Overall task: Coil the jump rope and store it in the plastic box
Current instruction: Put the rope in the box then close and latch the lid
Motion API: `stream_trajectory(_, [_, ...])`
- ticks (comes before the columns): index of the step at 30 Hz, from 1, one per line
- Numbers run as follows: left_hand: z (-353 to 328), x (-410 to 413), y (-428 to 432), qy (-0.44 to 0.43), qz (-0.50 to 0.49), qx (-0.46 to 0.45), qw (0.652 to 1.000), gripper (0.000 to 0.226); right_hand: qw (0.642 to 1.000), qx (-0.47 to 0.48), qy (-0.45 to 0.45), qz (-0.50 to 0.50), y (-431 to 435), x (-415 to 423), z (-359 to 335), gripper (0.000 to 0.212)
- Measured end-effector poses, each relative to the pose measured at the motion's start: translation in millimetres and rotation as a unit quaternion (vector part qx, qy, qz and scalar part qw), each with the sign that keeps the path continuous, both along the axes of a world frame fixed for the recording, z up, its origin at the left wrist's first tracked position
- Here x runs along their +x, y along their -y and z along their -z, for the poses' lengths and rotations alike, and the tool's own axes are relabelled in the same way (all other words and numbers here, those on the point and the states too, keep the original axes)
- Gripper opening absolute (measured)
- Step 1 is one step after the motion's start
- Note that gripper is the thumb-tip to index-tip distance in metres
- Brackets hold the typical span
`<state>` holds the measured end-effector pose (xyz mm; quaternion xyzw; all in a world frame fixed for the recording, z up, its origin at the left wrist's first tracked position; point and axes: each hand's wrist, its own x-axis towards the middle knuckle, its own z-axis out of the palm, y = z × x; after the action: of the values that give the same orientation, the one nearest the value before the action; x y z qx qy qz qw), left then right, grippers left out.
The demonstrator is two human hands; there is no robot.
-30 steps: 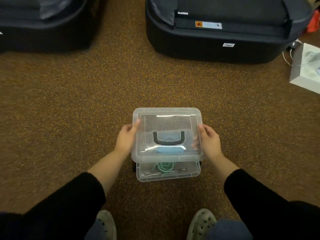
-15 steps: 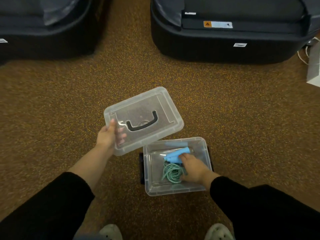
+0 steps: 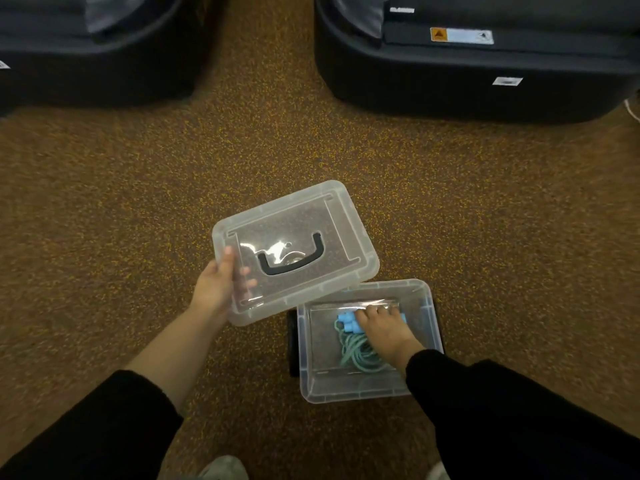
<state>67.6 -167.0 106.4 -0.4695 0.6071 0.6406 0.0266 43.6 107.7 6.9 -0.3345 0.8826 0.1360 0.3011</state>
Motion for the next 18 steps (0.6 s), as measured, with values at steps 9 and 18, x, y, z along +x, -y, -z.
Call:
stream_trajectory(9, [-0.1, 7.9, -6.4, 0.006, 0.005, -0.005, 1.0, 0.039, 0.994, -0.072, 0.065, 0.053, 9.3, 7.7, 6.3, 0.054])
stream_trajectory(18, [4.7, 11.5, -10.5, 0.015, 0.024, -0.007, 1.0, 0.038, 0.994, -0.064, 0.079, 0.044, 16.9, 0.1, 4.6, 0.042])
